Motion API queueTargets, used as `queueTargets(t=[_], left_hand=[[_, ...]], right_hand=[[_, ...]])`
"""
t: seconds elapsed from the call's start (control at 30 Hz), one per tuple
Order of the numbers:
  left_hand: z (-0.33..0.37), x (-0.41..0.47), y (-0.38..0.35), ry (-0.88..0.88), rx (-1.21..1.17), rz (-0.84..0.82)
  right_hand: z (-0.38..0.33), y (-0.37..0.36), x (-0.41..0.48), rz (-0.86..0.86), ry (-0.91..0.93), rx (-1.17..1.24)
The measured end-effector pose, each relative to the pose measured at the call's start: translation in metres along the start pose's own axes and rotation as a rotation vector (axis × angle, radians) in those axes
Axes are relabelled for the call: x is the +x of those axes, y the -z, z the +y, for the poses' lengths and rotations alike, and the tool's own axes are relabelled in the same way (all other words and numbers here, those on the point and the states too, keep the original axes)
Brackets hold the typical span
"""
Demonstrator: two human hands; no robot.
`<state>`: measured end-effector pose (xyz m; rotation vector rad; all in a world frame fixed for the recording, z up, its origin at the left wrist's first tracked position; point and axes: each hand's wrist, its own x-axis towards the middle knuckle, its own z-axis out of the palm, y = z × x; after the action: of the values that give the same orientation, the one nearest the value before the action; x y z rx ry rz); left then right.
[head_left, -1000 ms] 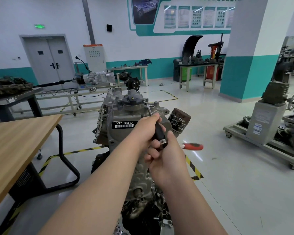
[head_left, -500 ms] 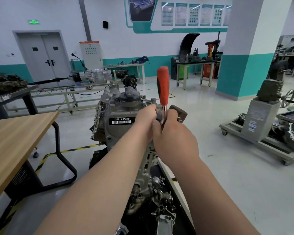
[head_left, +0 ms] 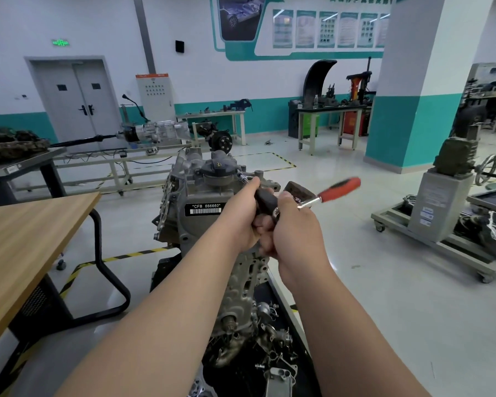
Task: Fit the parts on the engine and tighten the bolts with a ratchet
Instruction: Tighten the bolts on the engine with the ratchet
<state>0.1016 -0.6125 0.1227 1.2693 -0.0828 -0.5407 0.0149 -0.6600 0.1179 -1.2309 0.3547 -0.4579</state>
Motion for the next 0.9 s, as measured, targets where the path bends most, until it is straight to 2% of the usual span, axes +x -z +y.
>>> queueTargets(t=[0.1,0.17,0.3,0.37,0.73,0.83,0.9], left_hand=[[0.0,-0.007,-0.001,0.03,0.114,0.022],[-0.001,-0.006,-0.003,-0.042,0.188,0.062],[0.0,-0.003,-0.006,-0.183,0.107,0.079],[0.0,-0.002,-0.003,-0.222,0.152,0.093],[0.003,-0.007,-0.009,-0.178,0.247,0.126],[0.003,-0.006,-0.01,-0.142,0.231,0.146],[0.004,-0.005,-0.012,-0.115,0.218,0.153]], right_hand=[[0.0,0.0,-0.006,-0.071,-0.203,0.493],[0.0,-0.001,-0.009,-0.11,-0.307,0.711],[-0.001,-0.001,-0.013,-0.158,-0.445,0.929],[-0.001,-0.001,-0.016,-0.19,-0.502,0.992],[-0.003,-0.003,-0.015,-0.108,-0.46,0.799],[-0.004,-0.004,-0.013,-0.075,-0.387,0.682],[-0.003,-0.003,-0.012,-0.059,-0.287,0.514]])
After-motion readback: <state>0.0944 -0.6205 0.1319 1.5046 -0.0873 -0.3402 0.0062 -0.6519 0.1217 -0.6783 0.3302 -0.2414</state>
